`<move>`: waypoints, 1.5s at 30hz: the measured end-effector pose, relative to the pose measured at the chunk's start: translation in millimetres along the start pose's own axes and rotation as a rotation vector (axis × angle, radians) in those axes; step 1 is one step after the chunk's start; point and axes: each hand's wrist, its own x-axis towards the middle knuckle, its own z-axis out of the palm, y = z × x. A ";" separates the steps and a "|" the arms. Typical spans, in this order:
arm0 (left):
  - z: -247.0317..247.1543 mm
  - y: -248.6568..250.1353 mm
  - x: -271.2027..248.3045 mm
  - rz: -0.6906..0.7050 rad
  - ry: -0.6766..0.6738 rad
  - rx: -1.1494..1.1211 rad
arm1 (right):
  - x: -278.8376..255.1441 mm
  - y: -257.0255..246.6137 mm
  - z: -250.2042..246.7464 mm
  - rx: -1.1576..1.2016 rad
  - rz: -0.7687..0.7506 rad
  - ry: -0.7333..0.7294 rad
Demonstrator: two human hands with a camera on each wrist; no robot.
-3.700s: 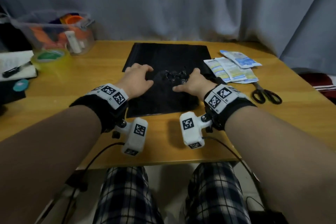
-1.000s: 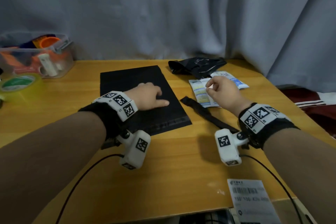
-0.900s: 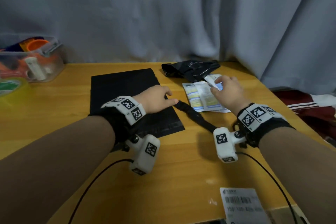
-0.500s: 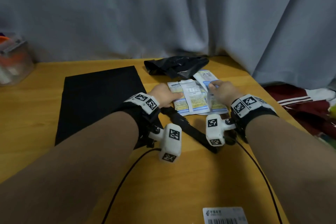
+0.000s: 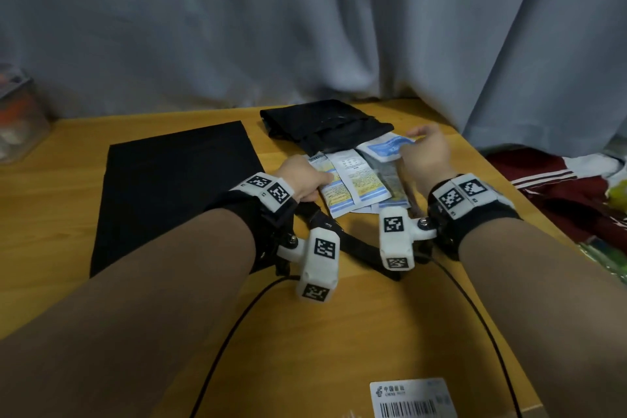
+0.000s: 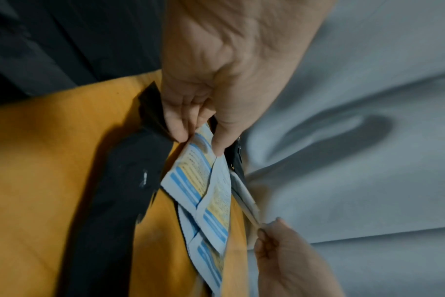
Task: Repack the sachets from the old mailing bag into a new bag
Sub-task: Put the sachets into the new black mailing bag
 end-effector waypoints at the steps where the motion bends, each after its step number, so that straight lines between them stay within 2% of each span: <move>1: 0.9 0.1 -1.5 0.010 0.008 -0.037 | -0.2 -4.8 -3.9 0.084 -0.001 0.033; 3: 0.9 -0.4 -4.4 -0.011 -0.007 -0.136 | -3.0 -16.7 -13.1 0.230 0.021 0.094; 5: -2.3 -0.2 -8.8 -0.055 -0.061 -0.218 | -12.9 -24.6 -20.0 0.324 0.024 0.084; 7: -7.3 0.4 -13.0 -0.075 -0.120 -0.248 | -31.7 -24.0 -23.4 0.328 0.033 -0.015; 12: -10.6 2.1 -23.8 -0.044 -0.166 -0.221 | -77.4 -6.8 -18.7 0.220 0.128 -0.379; 15: -8.7 1.5 -27.2 -0.013 -0.156 -0.179 | -86.7 -15.0 -16.2 -0.025 0.014 -0.512; 17: -7.5 -0.9 -25.8 0.011 -0.154 -0.159 | -83.6 -22.1 -15.8 -0.183 -0.116 -0.456; 19: -6.8 -4.2 -23.5 0.029 -0.109 -0.179 | -72.1 -25.6 -17.9 -0.286 -0.170 -0.311; 21: -6.2 -7.7 -20.2 0.030 -0.061 -0.223 | -60.3 -26.4 -20.4 -0.388 -0.107 -0.224; 23: -5.7 -8.5 -21.3 0.025 -0.041 -0.275 | -52.2 -25.6 -18.8 -0.539 0.016 -0.288; 25: -6.8 -8.0 -19.7 0.006 -0.020 -0.296 | -45.3 -24.6 -12.0 -0.592 0.097 -0.370; 28: -11.5 -4.0 -15.5 -0.024 -0.005 -0.290 | -39.0 -25.1 0.5 -0.441 0.134 -0.391; 30: -11.9 0.0 -13.8 -0.046 -0.047 -0.254 | -37.7 -27.6 7.8 -0.353 0.149 -0.397; 35: -2.7 4.0 -20.7 0.010 -0.110 -0.222 | -38.1 -39.3 20.0 -0.042 0.081 -0.327; 40: -6.7 3.2 -31.3 0.003 -0.139 -0.229 | -48.6 -48.9 13.5 0.143 0.274 -0.492; 45: -8.8 4.3 -47.7 0.031 -0.238 -0.338 | -59.6 -48.6 0.2 0.249 0.238 -0.363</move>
